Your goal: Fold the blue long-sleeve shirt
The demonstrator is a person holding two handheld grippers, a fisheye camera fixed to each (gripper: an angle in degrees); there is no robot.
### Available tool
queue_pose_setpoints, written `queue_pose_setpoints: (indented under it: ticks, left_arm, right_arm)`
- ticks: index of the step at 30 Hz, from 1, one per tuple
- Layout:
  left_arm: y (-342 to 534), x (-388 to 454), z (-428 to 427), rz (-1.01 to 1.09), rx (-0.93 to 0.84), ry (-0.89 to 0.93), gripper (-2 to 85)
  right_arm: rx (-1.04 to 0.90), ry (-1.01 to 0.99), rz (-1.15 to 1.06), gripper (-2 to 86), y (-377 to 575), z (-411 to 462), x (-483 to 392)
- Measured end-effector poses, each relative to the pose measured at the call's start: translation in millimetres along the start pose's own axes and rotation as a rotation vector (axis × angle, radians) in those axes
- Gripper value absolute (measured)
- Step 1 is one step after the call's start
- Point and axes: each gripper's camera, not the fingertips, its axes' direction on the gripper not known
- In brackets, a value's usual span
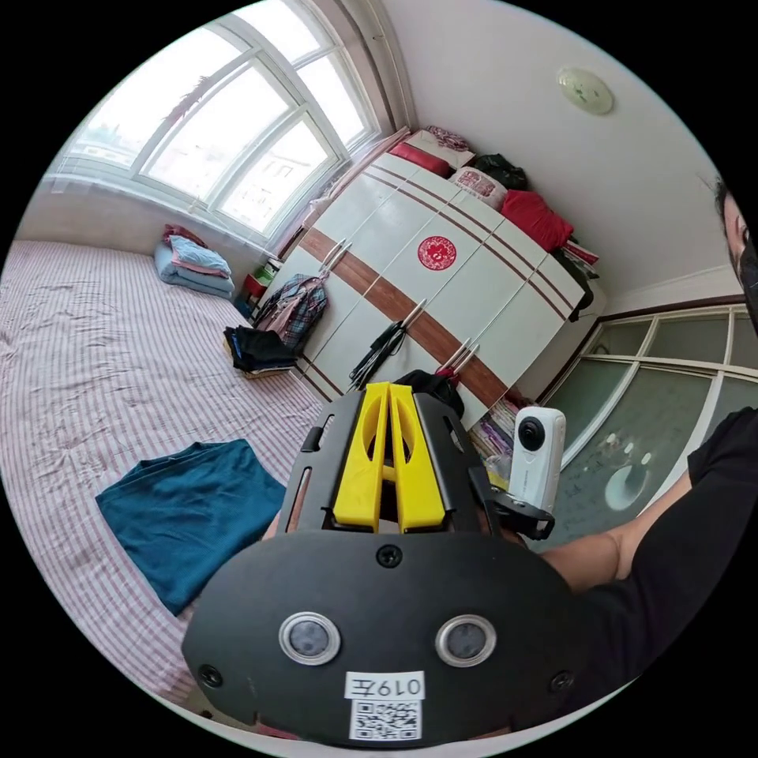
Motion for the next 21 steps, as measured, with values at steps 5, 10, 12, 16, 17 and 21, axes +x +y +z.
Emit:
queue_pose_setpoints:
  ticks: [5, 10, 12, 16, 17, 21]
  left_arm:
    - [-8.6, -21.0, -19.6, -0.067, 0.059, 0.063, 0.5]
    - [-10.9, -37.4, -27.2, -0.128, 0.122, -0.011, 0.5]
    - [-8.9, -45.5, -22.0, -0.161, 0.146, -0.036, 0.6]
    - [-5.2, -50.4, 2.5, -0.222, 0.18, -0.108, 0.6]
    - [-4.6, -51.1, 14.0, -0.248, 0.192, -0.128, 0.6]
    - [-9.3, -52.1, 64.2, -0.303, 0.189, -0.228, 0.6]
  right_arm:
    - [-0.05, -0.113, -0.058, -0.7, 5.1, 16.2, 3.0]
    - [-0.106, -0.184, -0.148, -0.7, 3.9, 39.4, 15.6]
    - [-0.143, -0.209, -0.184, -0.7, 4.9, 47.2, 25.0]
    - [-0.222, -0.244, -0.334, -0.8, 9.5, 56.0, 54.8]
    - [-0.247, -0.274, -0.359, -0.8, 9.5, 57.4, 69.0]
    - [-0.328, -0.39, -0.389, -0.8, 7.7, 65.8, 116.8]
